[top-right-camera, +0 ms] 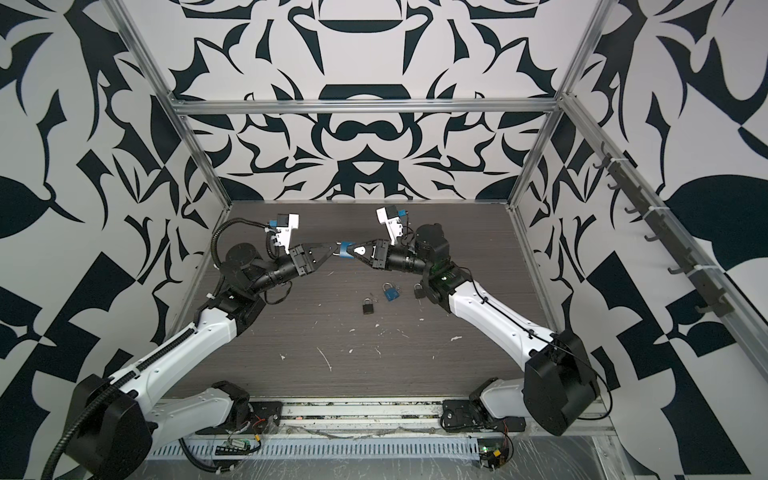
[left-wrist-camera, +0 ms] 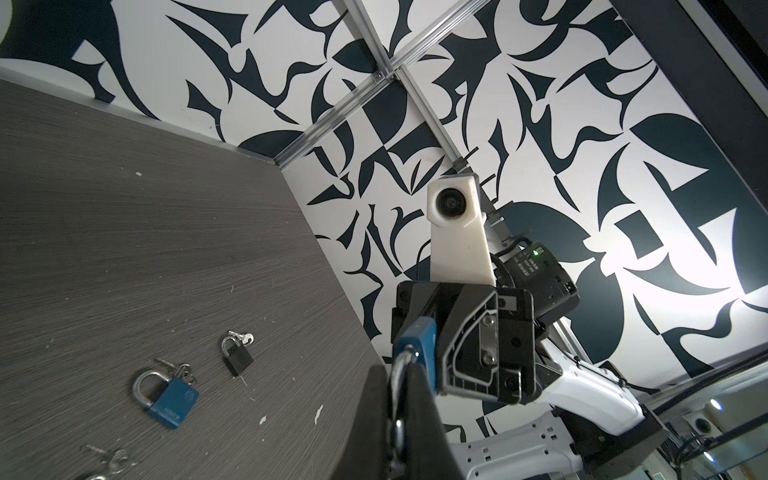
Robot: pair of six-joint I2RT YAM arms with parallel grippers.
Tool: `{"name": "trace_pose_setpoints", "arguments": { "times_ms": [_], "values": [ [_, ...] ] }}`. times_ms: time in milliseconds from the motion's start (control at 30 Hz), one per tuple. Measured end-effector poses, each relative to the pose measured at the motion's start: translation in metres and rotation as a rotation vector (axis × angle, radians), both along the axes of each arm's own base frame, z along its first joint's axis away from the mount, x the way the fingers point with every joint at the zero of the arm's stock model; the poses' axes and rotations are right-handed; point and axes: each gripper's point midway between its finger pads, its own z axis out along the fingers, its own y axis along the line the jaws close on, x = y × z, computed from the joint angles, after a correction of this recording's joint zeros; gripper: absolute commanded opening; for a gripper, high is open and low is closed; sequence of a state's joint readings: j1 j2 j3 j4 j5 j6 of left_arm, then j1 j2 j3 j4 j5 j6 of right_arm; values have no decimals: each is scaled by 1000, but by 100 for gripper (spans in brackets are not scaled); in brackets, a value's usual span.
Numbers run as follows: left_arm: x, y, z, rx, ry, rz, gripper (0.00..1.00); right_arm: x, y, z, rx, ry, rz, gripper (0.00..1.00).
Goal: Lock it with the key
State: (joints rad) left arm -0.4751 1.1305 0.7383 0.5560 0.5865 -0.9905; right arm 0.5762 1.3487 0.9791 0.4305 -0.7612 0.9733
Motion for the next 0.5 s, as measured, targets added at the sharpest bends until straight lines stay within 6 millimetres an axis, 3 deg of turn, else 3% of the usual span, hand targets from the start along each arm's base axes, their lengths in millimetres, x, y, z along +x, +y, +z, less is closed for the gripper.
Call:
{"name": "trace_pose_setpoints", "arguments": {
  "times_ms": [167, 267, 500],
  "values": [
    [-2, 2, -7, 35, 9, 6, 26, -5, -1, -6, -5, 28, 2, 0],
    [-7, 0, -10, 48, 9, -28, 34, -12, 2, -13, -16, 49, 11, 0],
    [-17, -3, -11, 53, 6, -99, 35, -24, -2, -19, -34, 72, 14, 0]
  ]
}}
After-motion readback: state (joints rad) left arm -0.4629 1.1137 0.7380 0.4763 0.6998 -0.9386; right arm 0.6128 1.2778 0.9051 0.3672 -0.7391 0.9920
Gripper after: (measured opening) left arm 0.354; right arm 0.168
